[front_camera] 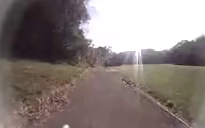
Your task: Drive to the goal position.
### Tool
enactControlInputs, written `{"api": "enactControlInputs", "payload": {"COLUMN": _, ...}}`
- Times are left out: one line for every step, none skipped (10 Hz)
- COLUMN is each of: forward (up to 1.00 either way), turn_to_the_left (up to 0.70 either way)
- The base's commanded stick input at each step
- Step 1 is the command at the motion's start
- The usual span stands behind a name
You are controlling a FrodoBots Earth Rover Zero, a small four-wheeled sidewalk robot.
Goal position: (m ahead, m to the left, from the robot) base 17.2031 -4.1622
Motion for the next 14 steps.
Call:
{"api": "enactControlInputs", "payload": {"forward": 0.85, "turn_to_the_left": 0.0}}
{"api": "enactControlInputs", "payload": {"forward": 0.85, "turn_to_the_left": 0.0}}
{"api": "enactControlInputs", "payload": {"forward": 0.85, "turn_to_the_left": 0.0}}
{"api": "enactControlInputs", "payload": {"forward": 0.85, "turn_to_the_left": 0.0}}
{"api": "enactControlInputs", "payload": {"forward": 0.85, "turn_to_the_left": 0.0}}
{"api": "enactControlInputs", "payload": {"forward": 0.85, "turn_to_the_left": 0.0}}
{"api": "enactControlInputs", "payload": {"forward": 0.85, "turn_to_the_left": 0.0}}
{"api": "enactControlInputs", "payload": {"forward": 0.85, "turn_to_the_left": 0.0}}
{"api": "enactControlInputs", "payload": {"forward": 0.85, "turn_to_the_left": 0.0}}
{"api": "enactControlInputs", "payload": {"forward": 0.85, "turn_to_the_left": 0.0}}
{"api": "enactControlInputs", "payload": {"forward": 0.85, "turn_to_the_left": 0.0}}
{"api": "enactControlInputs", "payload": {"forward": 0.85, "turn_to_the_left": 0.0}}
{"api": "enactControlInputs", "payload": {"forward": 0.85, "turn_to_the_left": 0.0}}
{"api": "enactControlInputs", "payload": {"forward": 0.85, "turn_to_the_left": 0.0}}
